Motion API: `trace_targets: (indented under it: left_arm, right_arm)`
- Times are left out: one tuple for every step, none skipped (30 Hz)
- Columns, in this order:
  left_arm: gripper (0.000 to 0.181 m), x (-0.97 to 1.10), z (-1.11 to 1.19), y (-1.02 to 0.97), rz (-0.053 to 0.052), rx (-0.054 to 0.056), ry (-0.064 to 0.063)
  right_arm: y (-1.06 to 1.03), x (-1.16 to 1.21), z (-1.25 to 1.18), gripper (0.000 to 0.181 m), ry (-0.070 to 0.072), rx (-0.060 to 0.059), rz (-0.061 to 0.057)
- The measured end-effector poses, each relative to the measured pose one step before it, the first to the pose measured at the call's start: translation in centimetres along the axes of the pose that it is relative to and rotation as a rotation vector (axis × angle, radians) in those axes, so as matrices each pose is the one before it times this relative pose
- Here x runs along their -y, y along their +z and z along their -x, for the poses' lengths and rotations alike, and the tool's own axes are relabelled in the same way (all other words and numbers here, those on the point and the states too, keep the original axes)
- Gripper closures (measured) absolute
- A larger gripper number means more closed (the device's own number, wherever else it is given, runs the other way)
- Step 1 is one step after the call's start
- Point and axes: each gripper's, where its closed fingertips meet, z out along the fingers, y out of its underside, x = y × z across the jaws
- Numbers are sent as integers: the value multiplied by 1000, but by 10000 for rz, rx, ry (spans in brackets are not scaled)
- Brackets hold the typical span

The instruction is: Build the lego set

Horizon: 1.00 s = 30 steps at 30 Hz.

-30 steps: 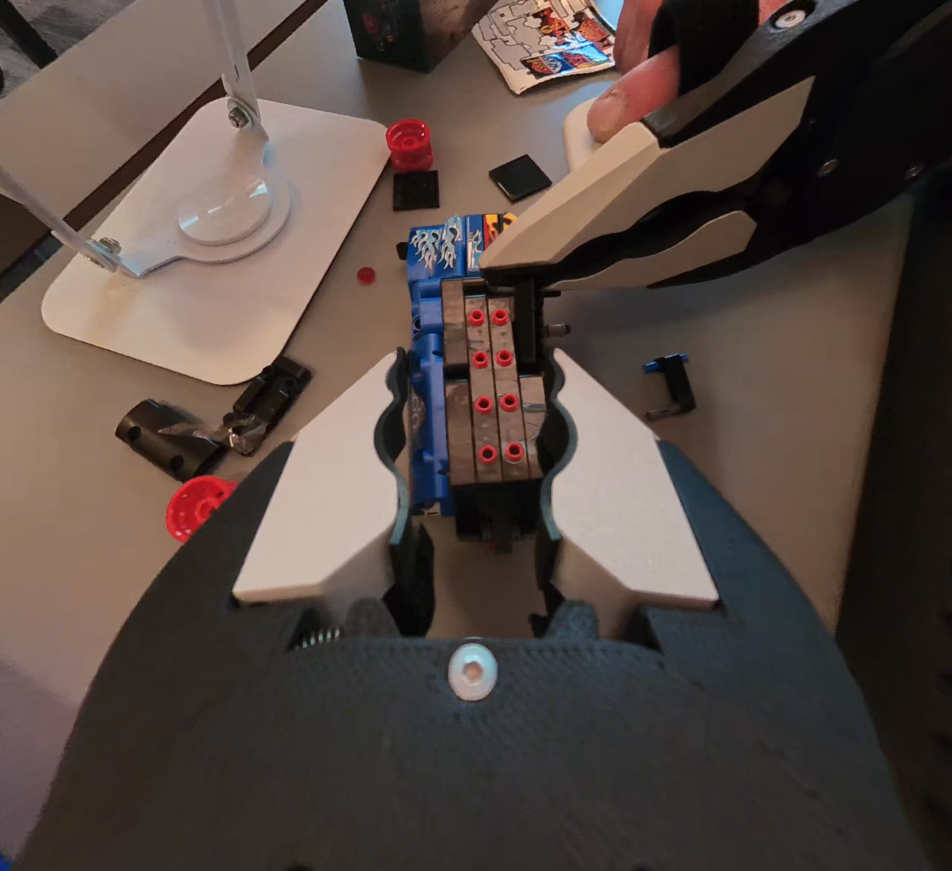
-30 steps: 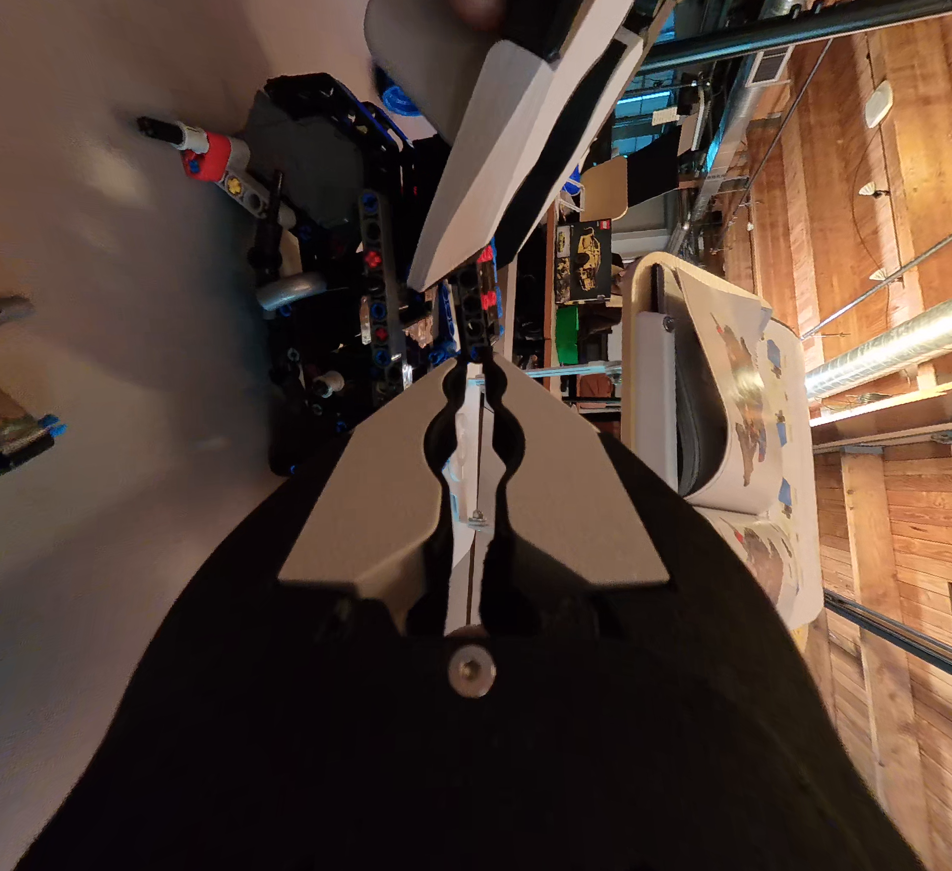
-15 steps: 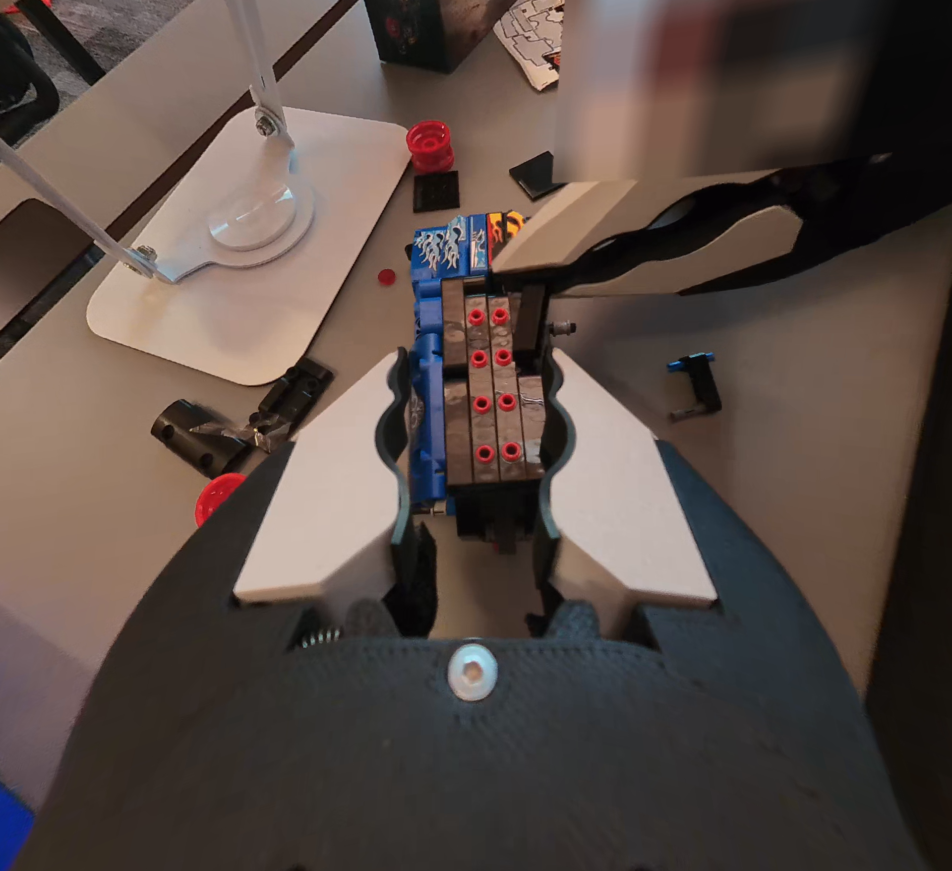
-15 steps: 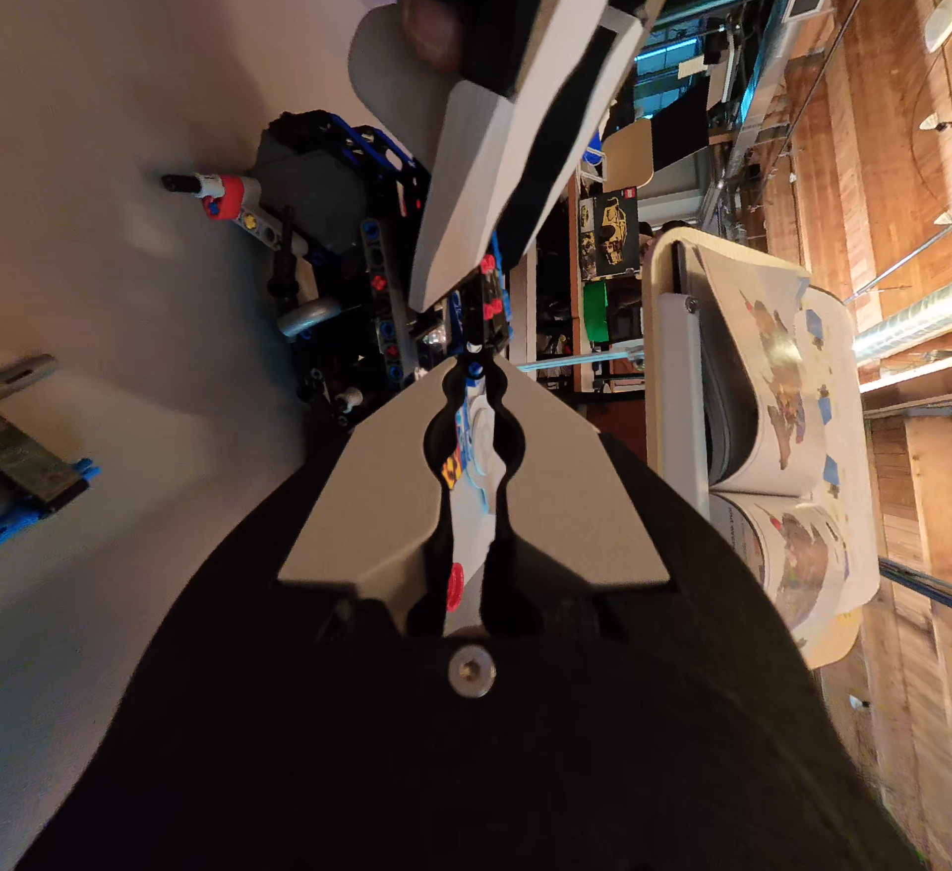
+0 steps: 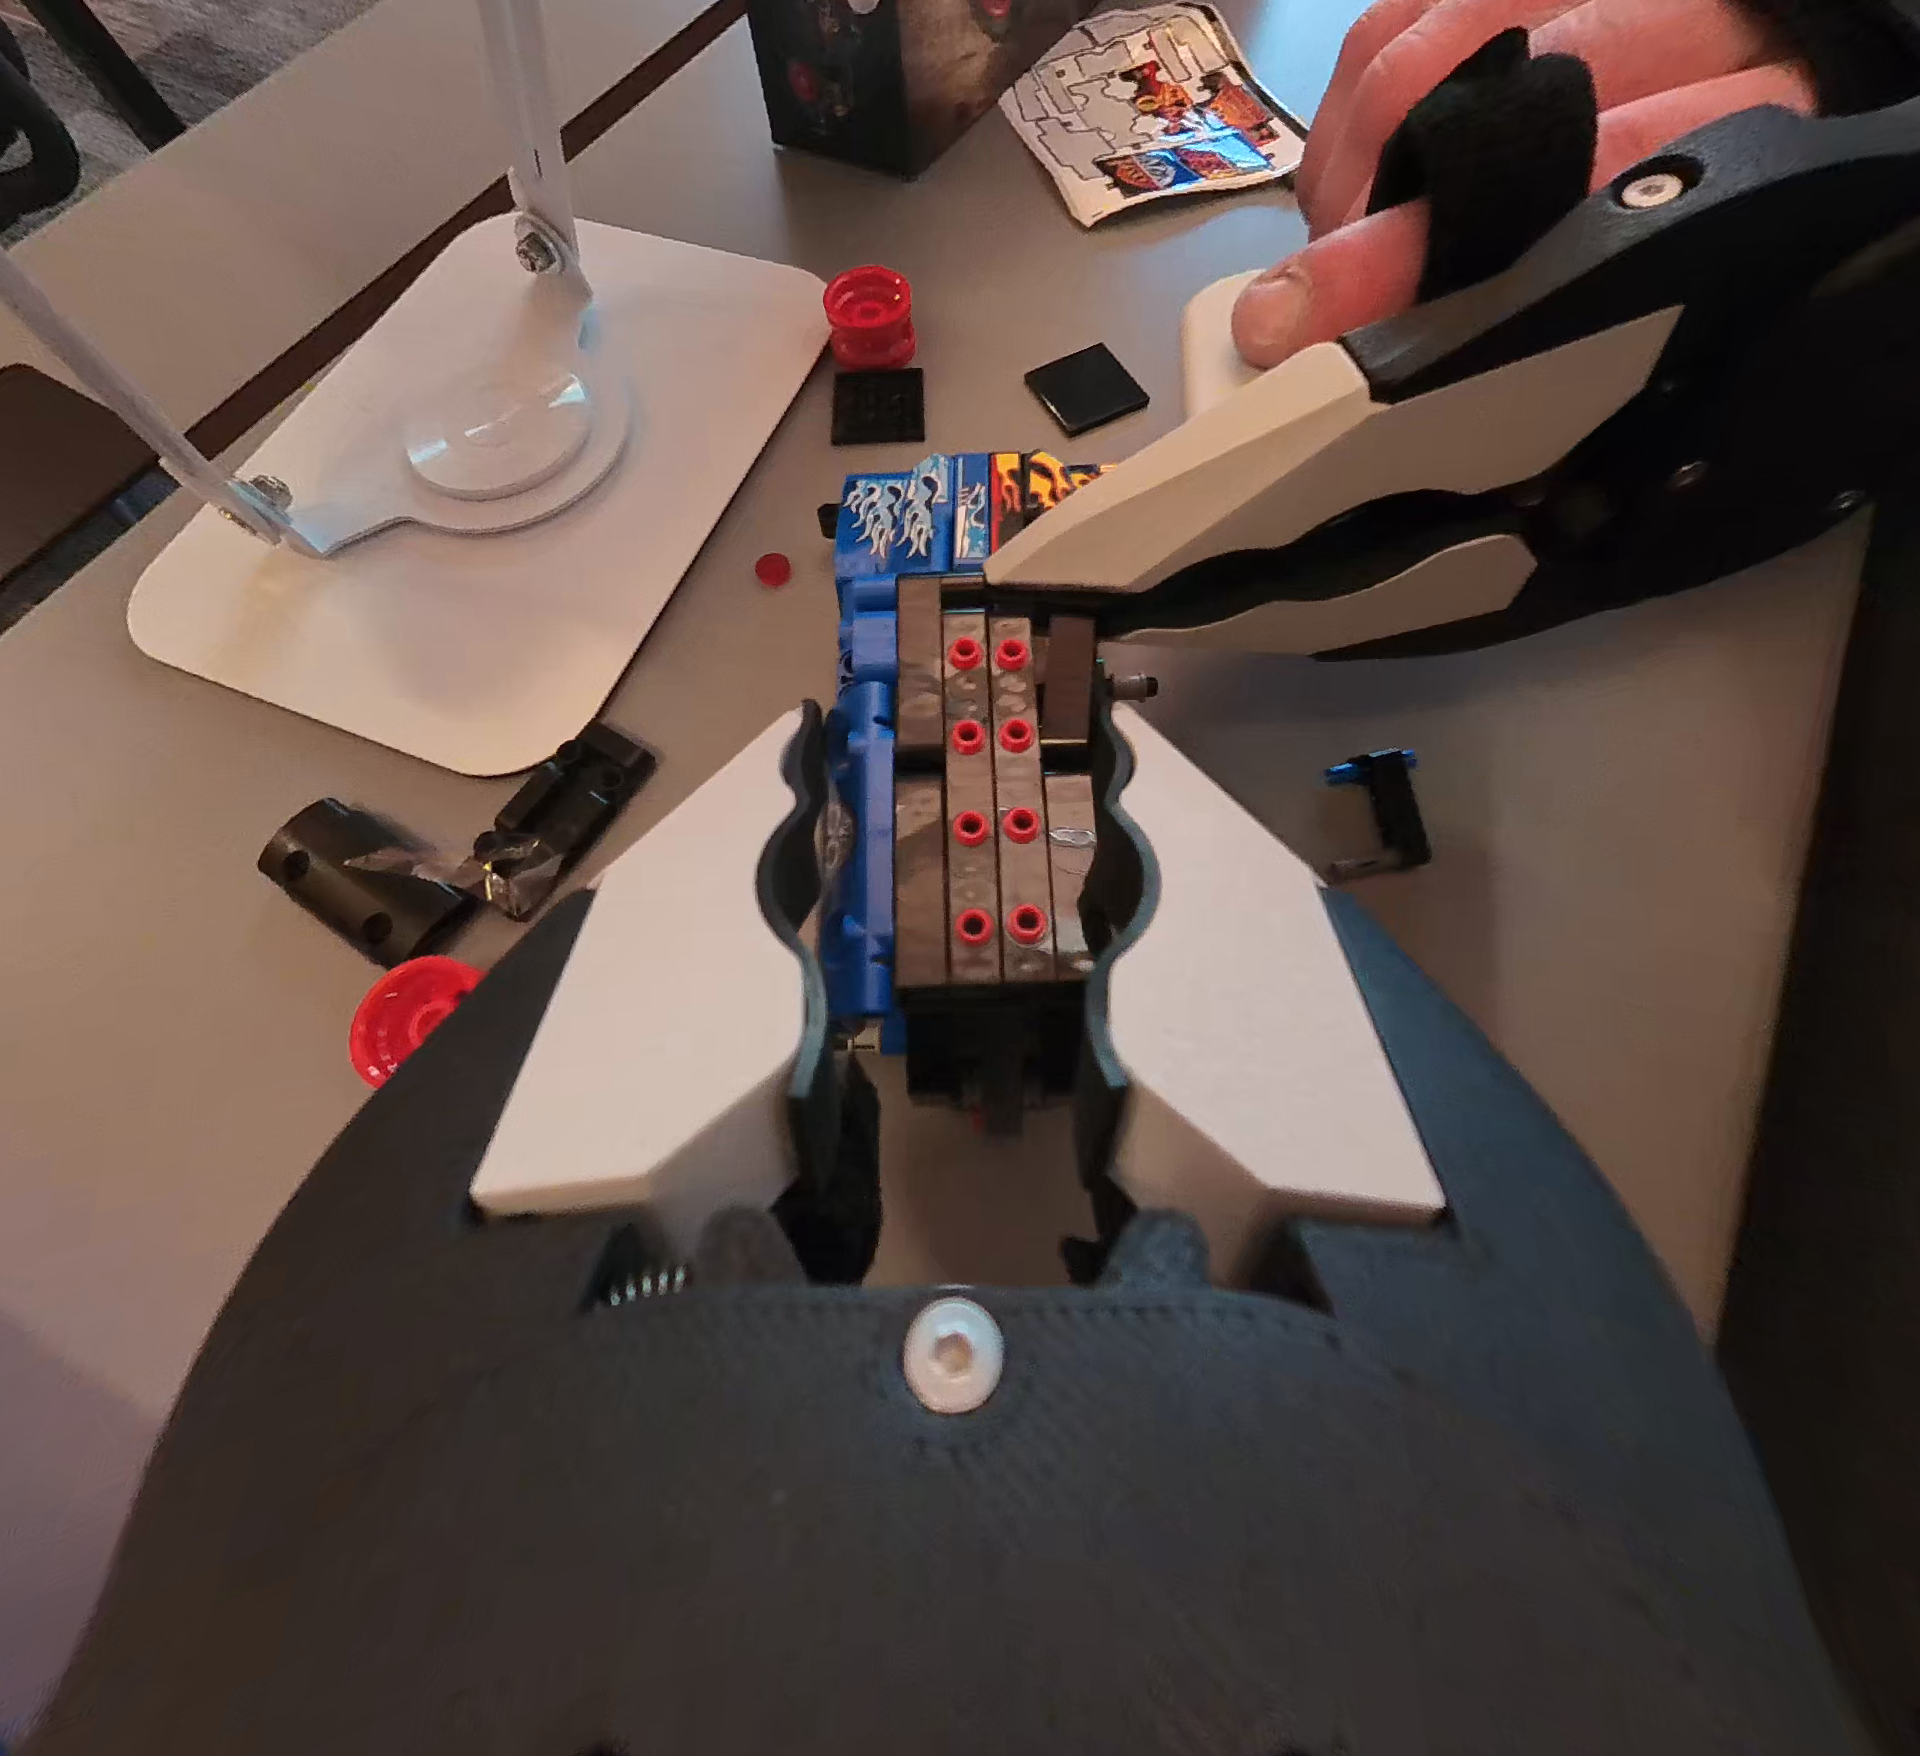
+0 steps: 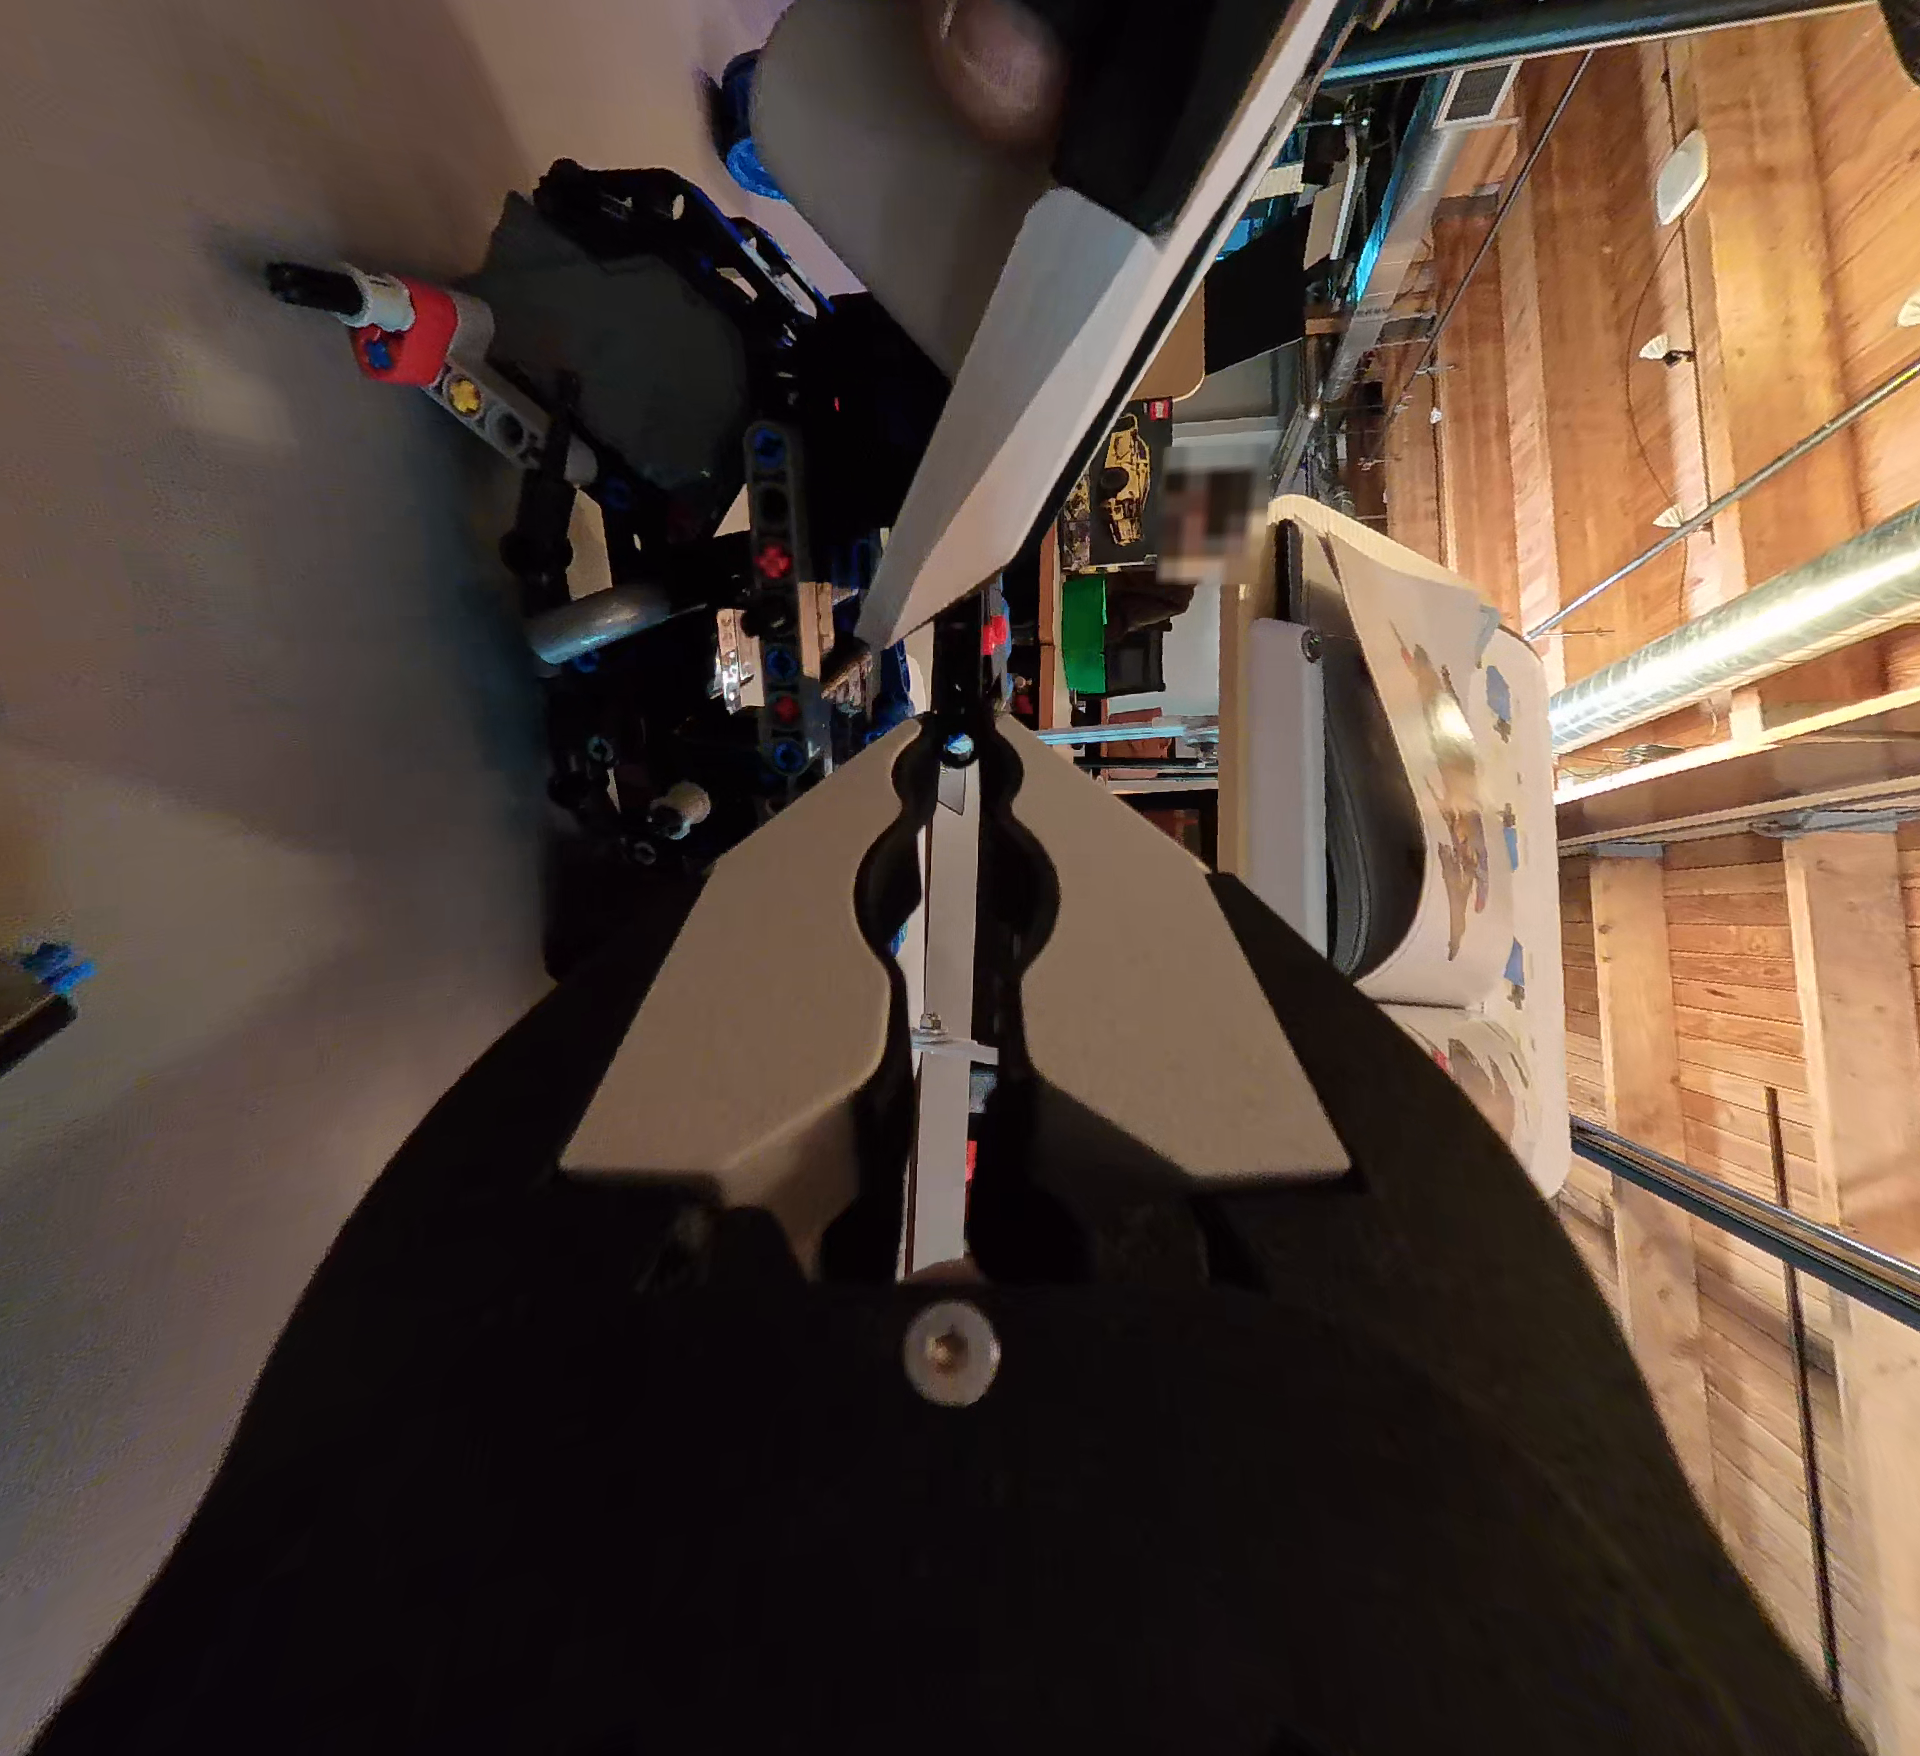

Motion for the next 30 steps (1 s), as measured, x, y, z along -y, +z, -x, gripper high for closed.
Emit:
trace_targets:
  left_arm:
    - [132, -5, 42, 7, -3, 21, -9]
    - [132, -15, 52, 2, 5, 38, 12]
    - [132, -11, 20, -6, 10, 24, 38]
    - [132, 0, -2, 5, 6, 12, 30]
    - [132, 2, 10, 1, -1, 13, 2]
    - [132, -2, 13, 4, -9, 3, 0]
    - [132, 3, 18, -9, -12, -9, -13]
    - [132, -3, 11, -2, -14, -10, -20]
    - [132, 0, 16, 5, -12, -2, -15]
    - [132, 9, 16, 5, -7, 0, -6]
    - [132, -4, 14, 8, -4, -2, -4]
    - [132, 4, 3, -4, -7, -2, -4]
    - [132, 1, 7, 11, -8, -5, -8]
    - [132, -2, -6, -7, -3, -9, -4]
    - [132, -2, -3, -1, 0, -13, -7]
    - [132, -1, 13, -6, -5, -6, -26]
    - [132, 17, -2, 5, -3, -10, -12]
    - [132, 5, 9, 2, -3, 8, -2]
    - [132, 1, 29, -5, -5, 11, -8]
    - [132, -13, 21, -2, -1, 6, 7]
    - [132, -6, 23, -18, 6, 10, -2]
    - [132, -7, 7, 2, 9, 4, 1]
    - [131, -31, 14, -6, 17, 15, 19]
    - [131, -34, -26, -13, 15, -15, 8]
    - [129, 31, -78, -34, -7, -50, -41]
    - [128, 13, -53, 3, 0, -24, -29]
    - [128, 9, -19, 15, 3, 10, 7]
    - [127, 11, -59, 1, 3, -26, -5]
    - [125, 14, -68, -13, 3, -21, -14]
    - [124, -7, -70, -23, 18, -30, 0]
  right_arm:
    - [42, 4, -30, 177, -6, -21, 20]
    - [73, 2, -10, 176, 22, -10, 33]
    - [64, 10, 30, 176, 3, 12, 20]
    - [12, 17, 61, 176, -41, 65, -19]
    - [-40, -21, -22, 176, 12, 40, -18]
    - [-66, -41, -83, 172, 88, 59, -9]
    - [-104, -47, -151, 170, 103, 57, -9]
    - [-126, -43, -147, 170, 158, 89, -43]
    - [-127, -61, -20, 170, 258, 194, -59]
    - [-129, -33, 113, 171, 264, 244, -87]
    - [-68, -85, 148, 172, 216, 204, -33]
    - [-9, -34, 216, 172, 214, 202, -65]
    - [-14, 3, 145, 173, 198, 140, -76]
    - [22, -2, 120, 176, 64, 107, -12]
    - [65, -13, -2, 176, 17, 11, 38]
    - [83, 29, -82, 177, 92, -38, 10]
    - [140, -35, -72, 178, 42, -33, 53]
    - [164, -65, -53, 178, -71, -56, 85]
    - [137, -42, -60, 179, -75, -75, 72]
    - [70, -12, -29, 179, -24, -50, 39]
    - [59, -5, -10, 179, -34, -35, 43]
    - [39, -4, -31, 179, -64, -39, 44]
    - [36, 0, -41, 179, -41, -43, 38]
    - [55, -8, -34, 179, -33, -45, 41]
    - [48, -16, -43, 179, -60, -61, 50]
    - [31, 5, -65, 179, -86, -85, 41]
    - [18, 18, -52, 179, -42, -56, 34]
    - [13, 49, -54, 180, -18, -51, 17]
    - [-11, 62, -78, 180, -54, -79, 6]
    - [22, 23, -36, 180, -83, -61, 32]
